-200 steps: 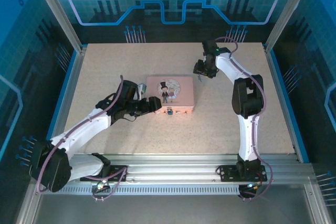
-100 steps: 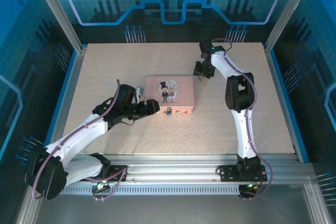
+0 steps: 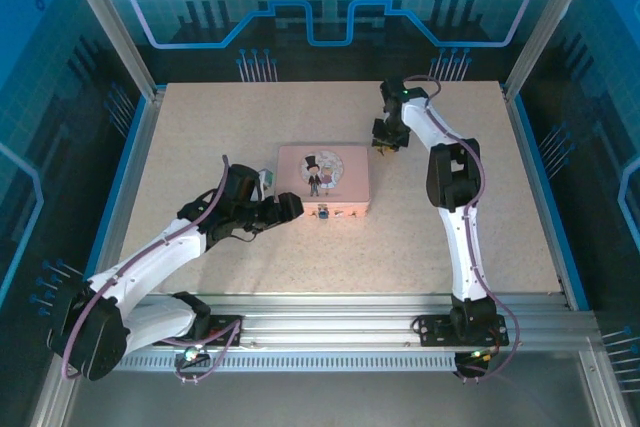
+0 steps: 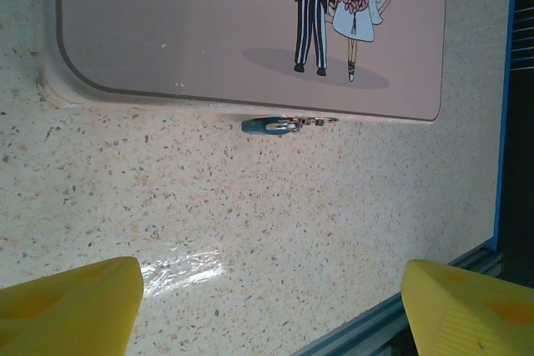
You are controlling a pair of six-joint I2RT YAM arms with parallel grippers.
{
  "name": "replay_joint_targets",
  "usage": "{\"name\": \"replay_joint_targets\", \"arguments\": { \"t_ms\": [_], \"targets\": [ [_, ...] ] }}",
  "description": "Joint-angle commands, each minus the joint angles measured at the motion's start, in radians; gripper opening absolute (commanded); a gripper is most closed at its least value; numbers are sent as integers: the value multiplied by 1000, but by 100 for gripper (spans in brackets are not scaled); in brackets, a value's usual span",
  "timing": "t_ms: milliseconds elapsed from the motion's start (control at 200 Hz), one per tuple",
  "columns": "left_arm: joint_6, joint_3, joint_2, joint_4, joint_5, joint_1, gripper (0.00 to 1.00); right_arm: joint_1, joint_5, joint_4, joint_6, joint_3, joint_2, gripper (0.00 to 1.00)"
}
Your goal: Unlock a padlock with a key
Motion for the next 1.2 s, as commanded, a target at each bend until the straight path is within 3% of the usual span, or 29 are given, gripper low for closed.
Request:
{"name": "replay_joint_targets", "arguments": {
  "t_ms": [0,175,400,635,976,1196],
  "targets": [
    [-6,-14,-1,11,-11,-6,82,-9,-22,-36,-6,26,35,14],
    [-10,-19,2,20,-7,-6,82,-11,-41,-23,-12,2,4,0],
    [-6,-8,-19,31,-10,-6,82,-15,-68,78,-6,-168,-176,0],
    [3,24,-20,79,5,-8,82,-18,-113,194,23,-392,-486,0],
    [10,125,8,222,81,-11,75,1,-328,340,86,-688,-888,0],
    [23,199,48,366,165,-11,82,29,-510,353,68,-798,-1069,0]
  ]
}}
